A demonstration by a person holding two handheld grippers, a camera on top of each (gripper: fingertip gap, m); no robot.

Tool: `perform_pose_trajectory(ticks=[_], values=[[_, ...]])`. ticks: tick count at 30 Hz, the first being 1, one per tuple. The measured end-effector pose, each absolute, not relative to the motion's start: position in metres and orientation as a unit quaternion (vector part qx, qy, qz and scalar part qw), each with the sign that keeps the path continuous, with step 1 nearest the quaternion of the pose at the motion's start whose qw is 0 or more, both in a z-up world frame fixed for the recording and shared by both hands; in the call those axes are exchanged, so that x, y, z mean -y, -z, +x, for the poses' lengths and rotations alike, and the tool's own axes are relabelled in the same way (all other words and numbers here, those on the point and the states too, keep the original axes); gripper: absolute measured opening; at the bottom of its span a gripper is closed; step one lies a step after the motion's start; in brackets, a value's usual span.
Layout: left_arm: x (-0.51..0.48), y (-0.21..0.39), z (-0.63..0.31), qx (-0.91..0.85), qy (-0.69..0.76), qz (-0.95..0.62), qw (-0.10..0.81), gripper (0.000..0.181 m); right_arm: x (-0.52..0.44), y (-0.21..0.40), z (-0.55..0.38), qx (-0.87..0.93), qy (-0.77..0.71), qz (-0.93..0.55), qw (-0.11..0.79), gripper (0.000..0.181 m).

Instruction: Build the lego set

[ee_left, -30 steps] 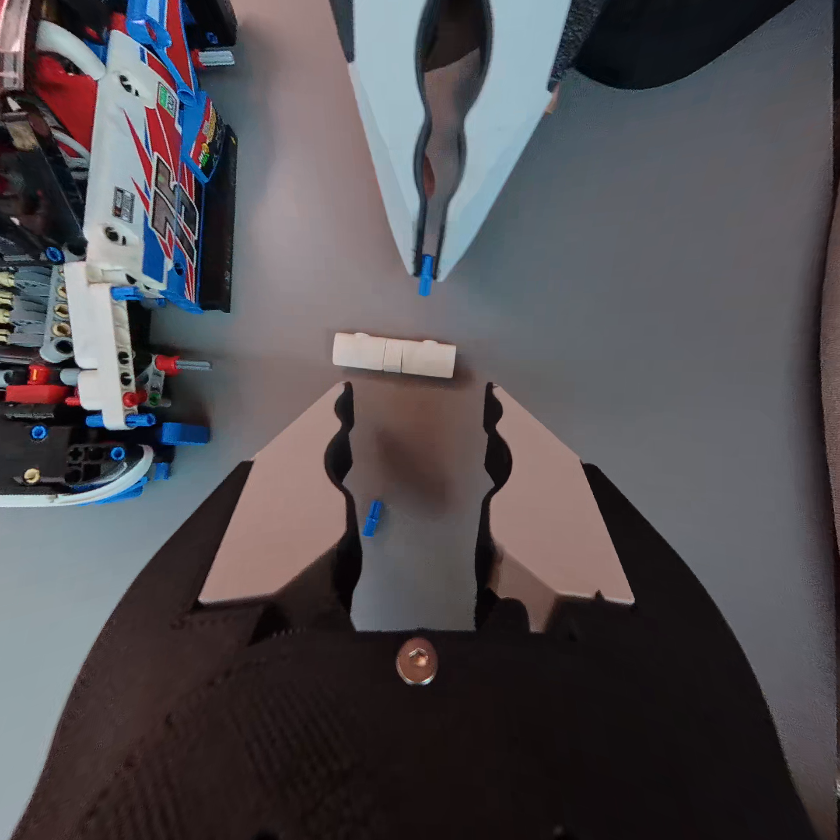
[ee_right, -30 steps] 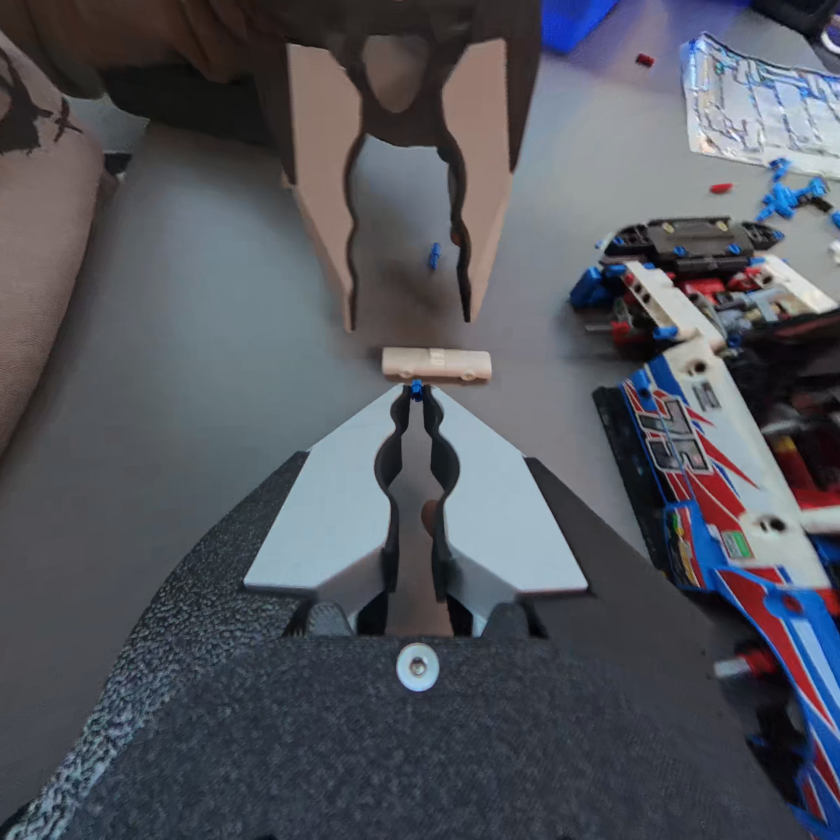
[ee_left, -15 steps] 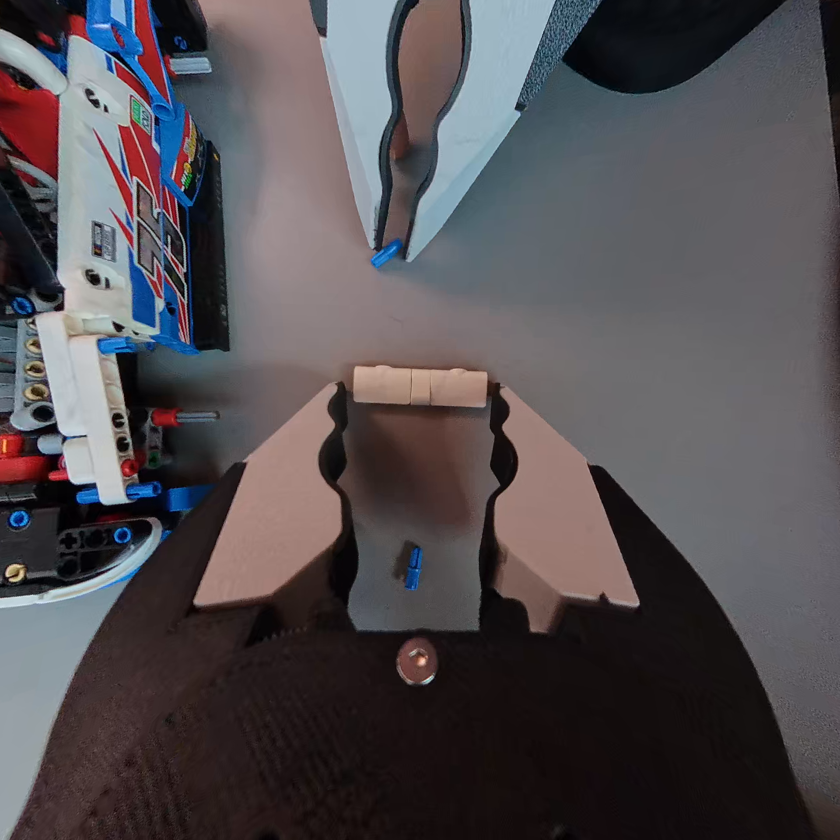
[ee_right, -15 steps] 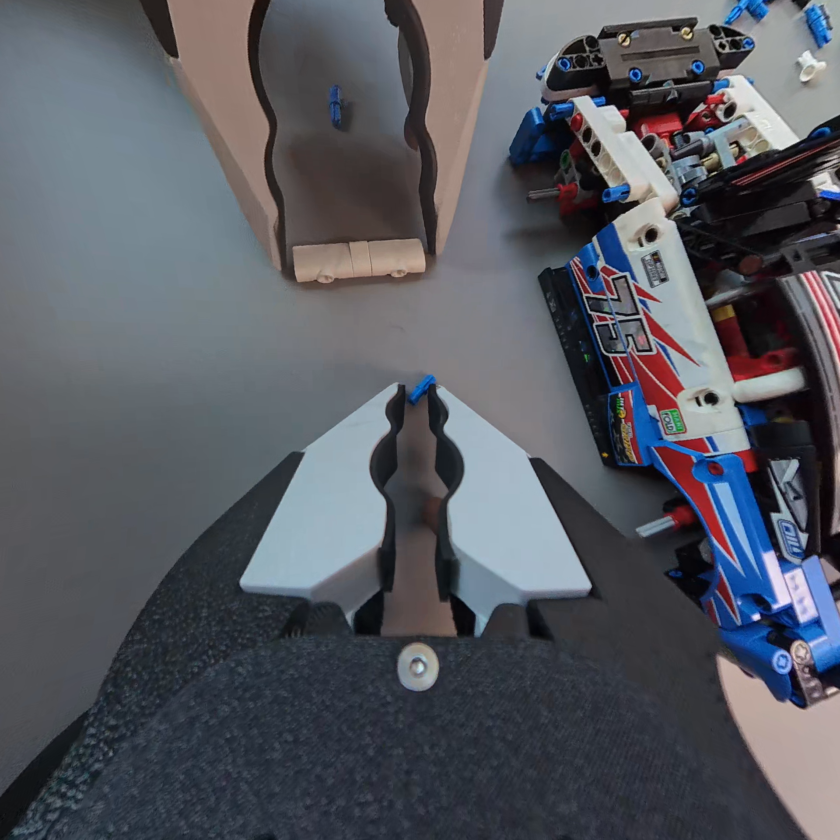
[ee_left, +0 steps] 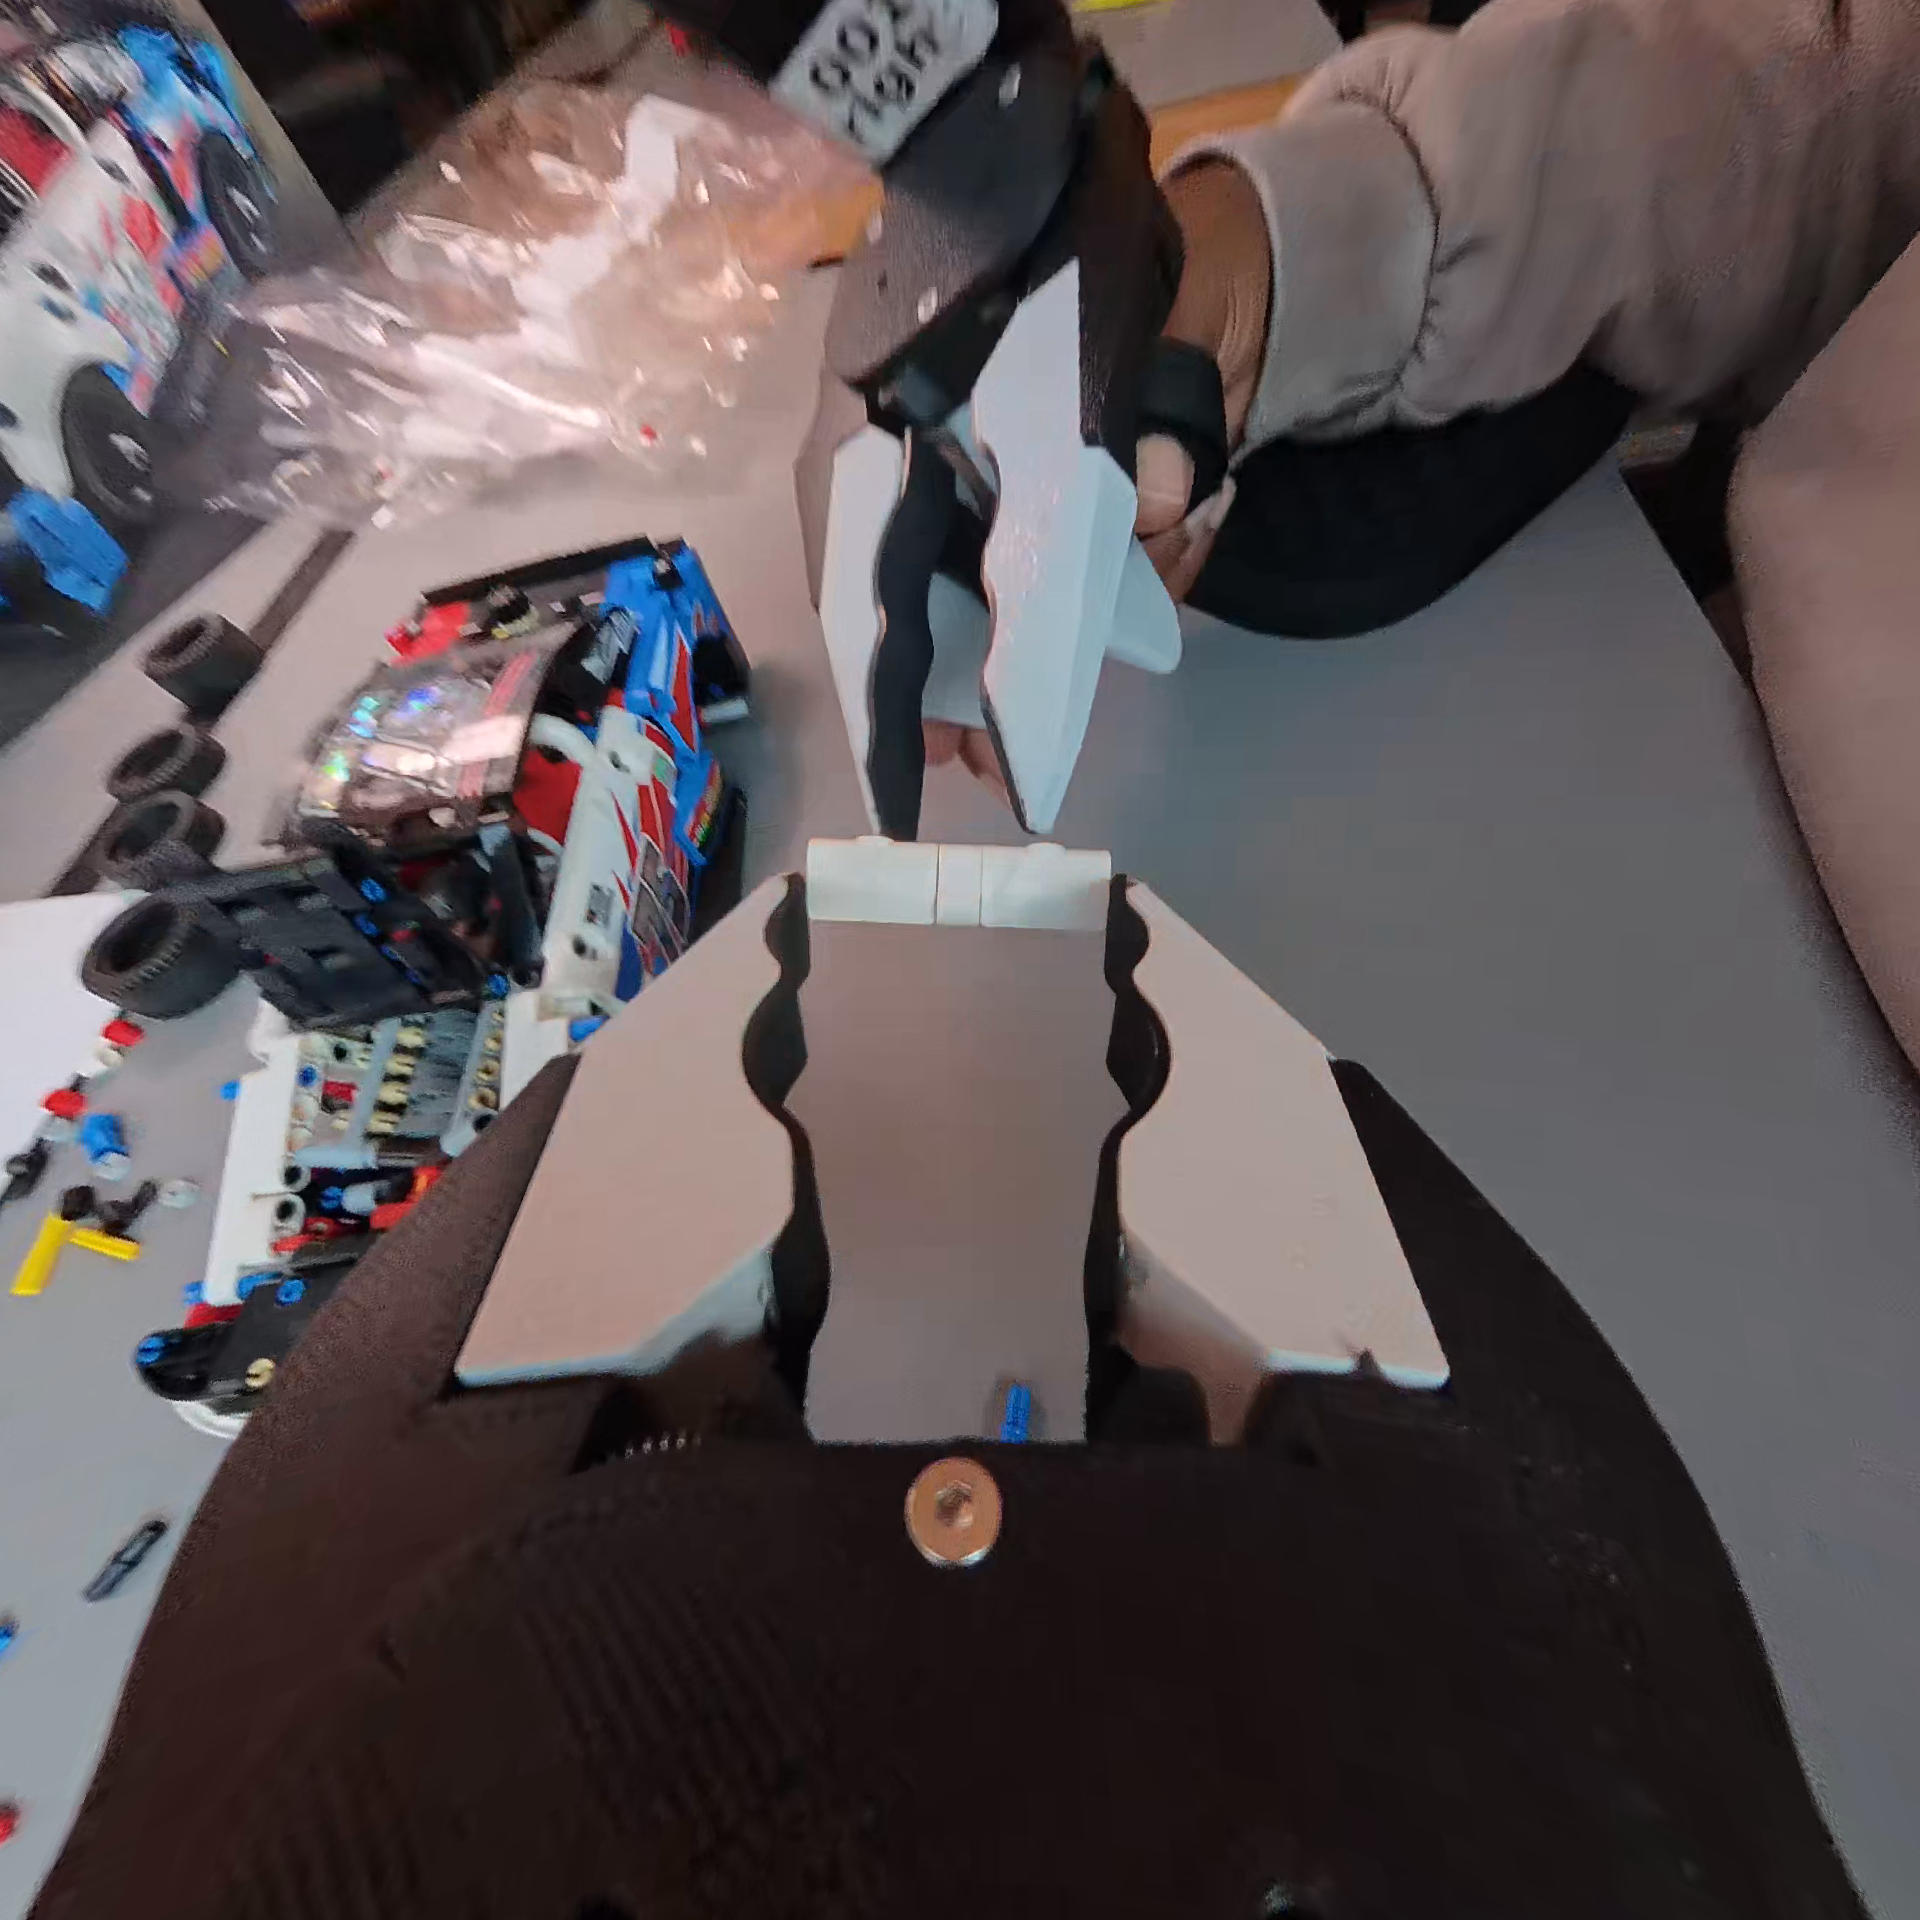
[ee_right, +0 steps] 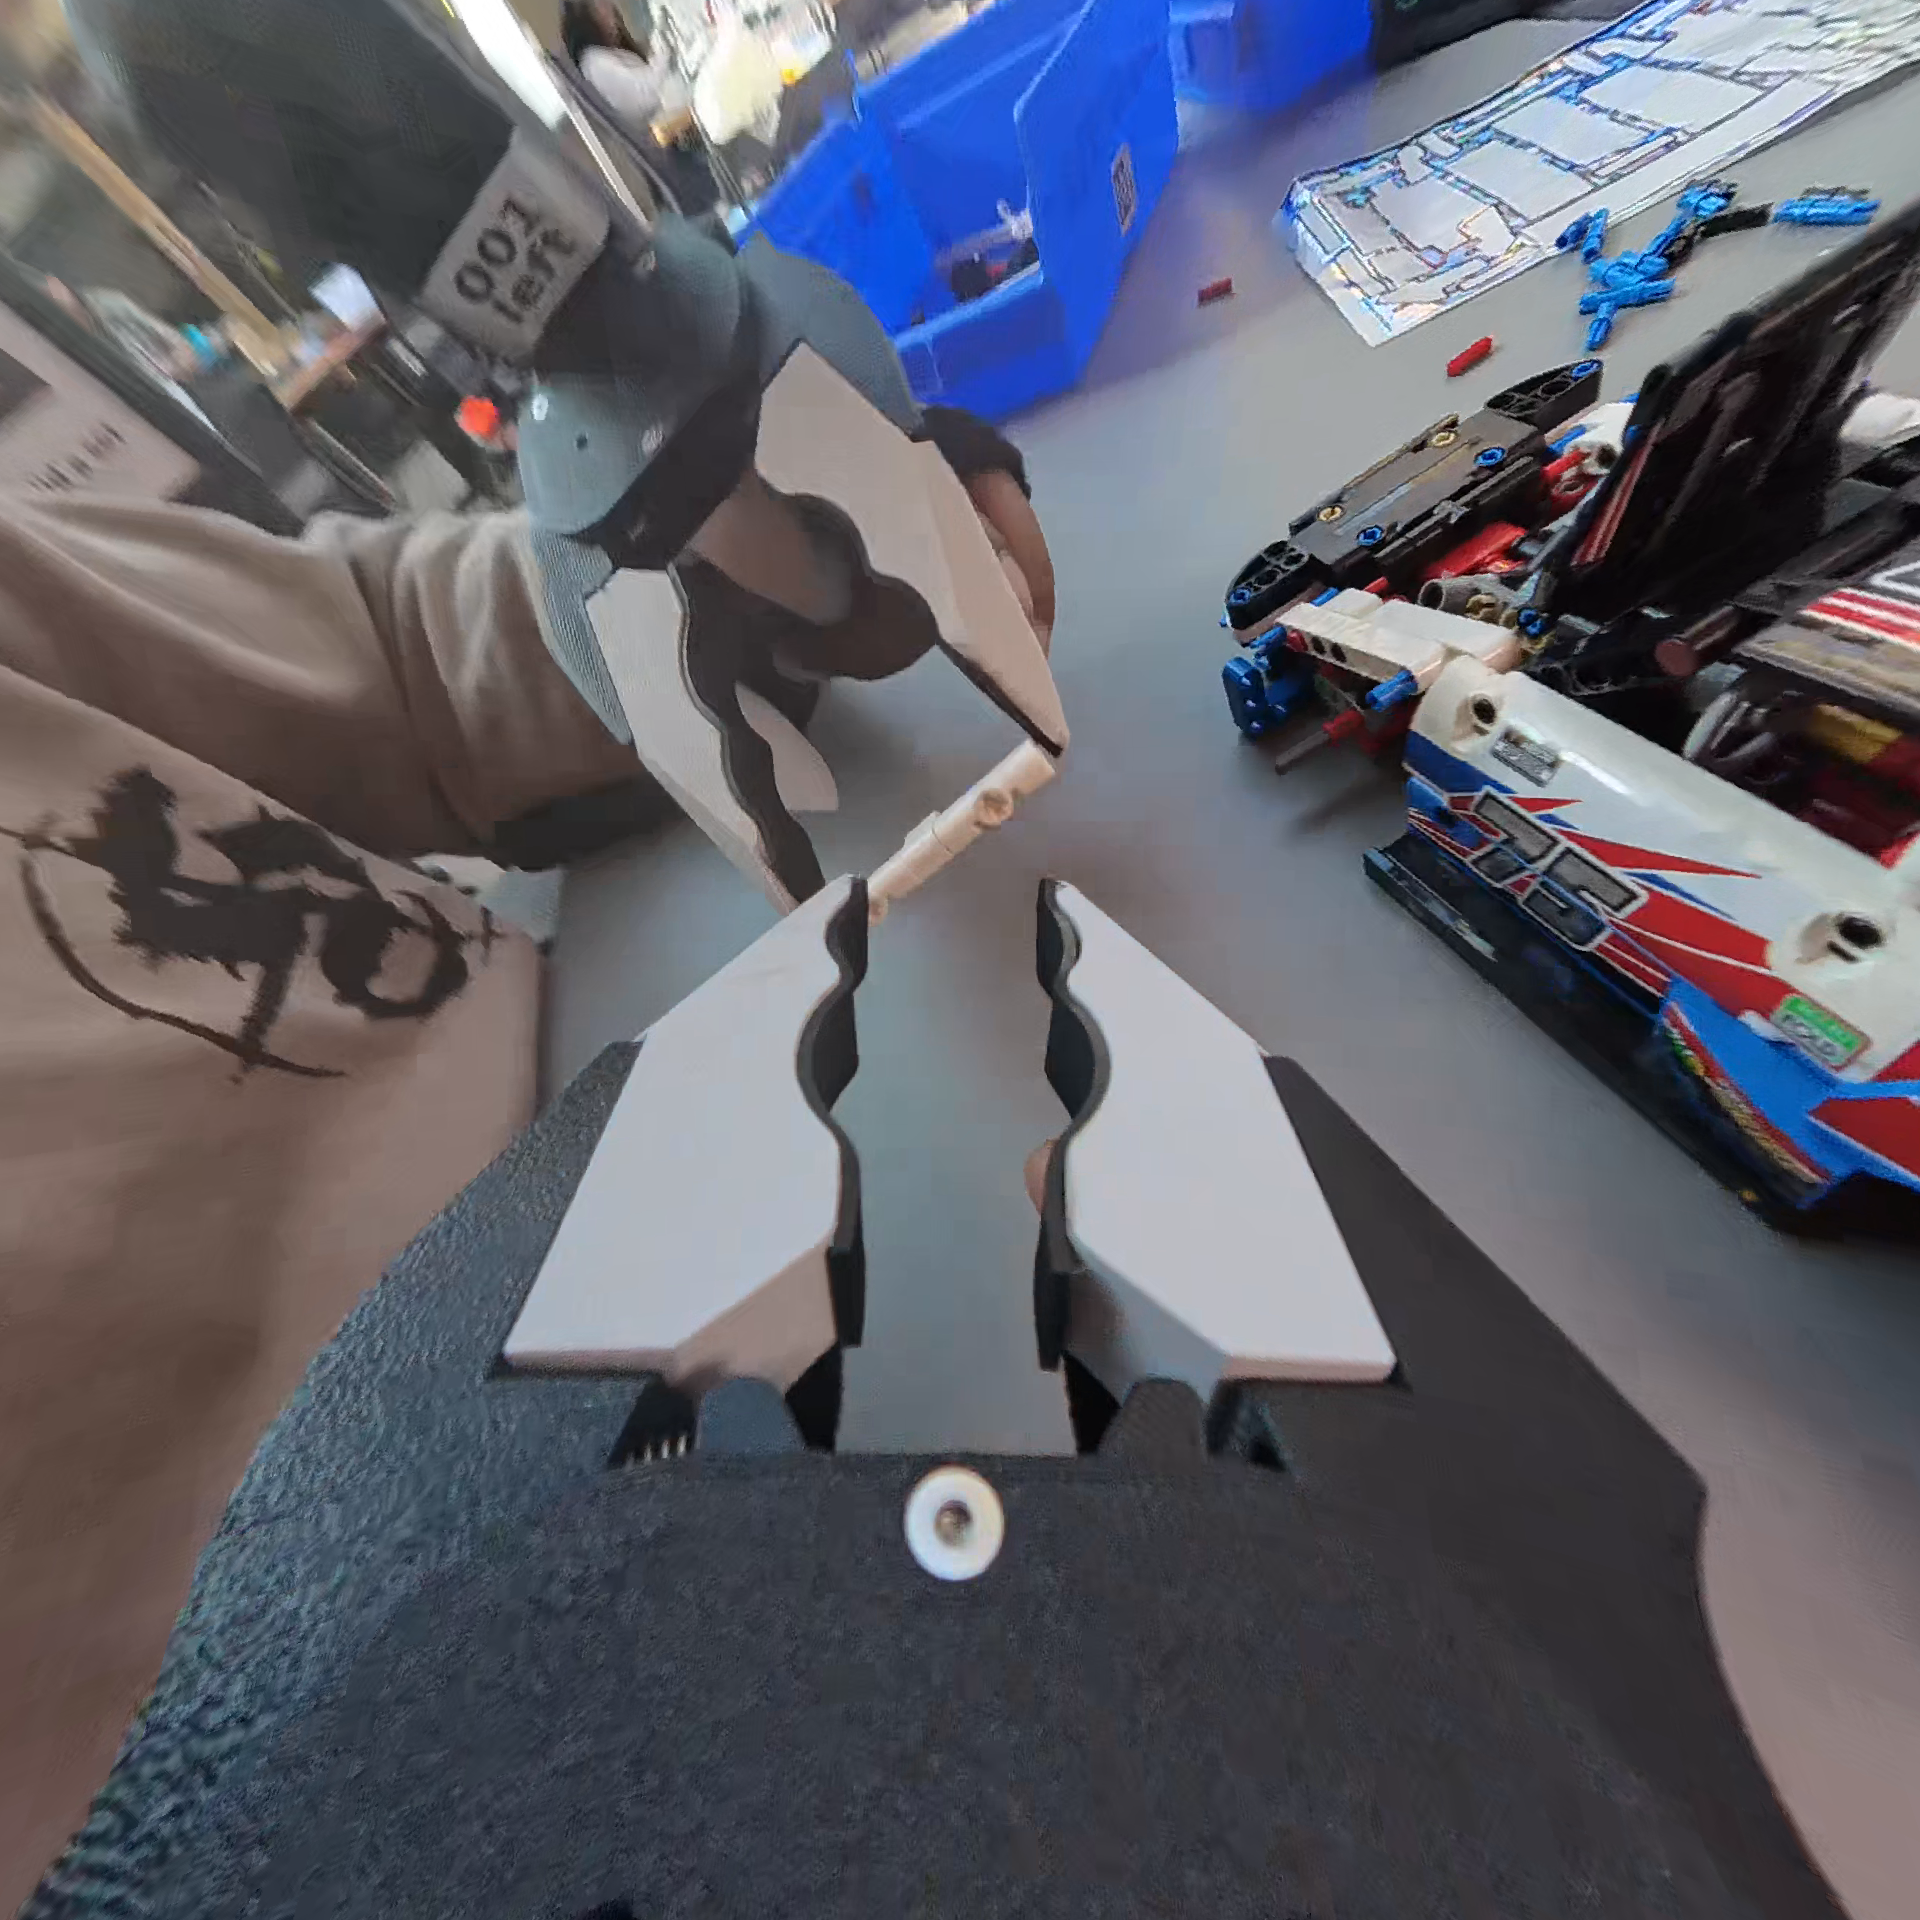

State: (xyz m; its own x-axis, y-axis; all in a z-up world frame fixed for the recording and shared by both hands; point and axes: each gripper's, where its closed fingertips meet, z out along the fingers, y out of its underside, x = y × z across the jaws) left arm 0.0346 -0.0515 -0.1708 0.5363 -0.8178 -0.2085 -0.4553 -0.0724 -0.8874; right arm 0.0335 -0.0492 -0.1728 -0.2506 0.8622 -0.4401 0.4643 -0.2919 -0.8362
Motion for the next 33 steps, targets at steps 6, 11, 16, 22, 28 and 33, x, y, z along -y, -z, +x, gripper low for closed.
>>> perform_pose_trajectory(ticks=[6, 11, 16, 22, 28, 33], values=[[0.047, 0.155, 0.033, -0.456, 0.105, -0.679, 0.566, 0.056, 0.05, 0.15, 0.022, 0.469, -0.639, -0.592, 0.148, 0.008], [0.045, 0.138, 0.032, -0.369, 0.214, -0.693, 0.581, 0.054, 0.045, 0.14, 0.021, 0.436, -0.665, -0.581, 0.174, 0.007], [0.056, 0.105, 0.028, -0.202, 0.528, -0.644, 0.515, 0.038, 0.06, 0.098, 0.033, 0.479, -0.692, -0.462, 0.28, 0.006], [0.072, 0.096, 0.042, -0.214, 0.592, -0.605, 0.487, 0.013, 0.08, 0.1, 0.034, 0.525, -0.672, -0.431, 0.296, 0.006], [0.065, 0.101, 0.033, -0.197, 0.589, -0.612, 0.489, 0.002, 0.07, 0.11, 0.03, 0.552, -0.617, -0.454, 0.329, 0.012], [0.048, 0.102, 0.005, -0.143, 0.574, -0.625, 0.509, 0.001, 0.028, 0.136, 0.044, 0.589, -0.529, -0.525, 0.315, 0.017]])
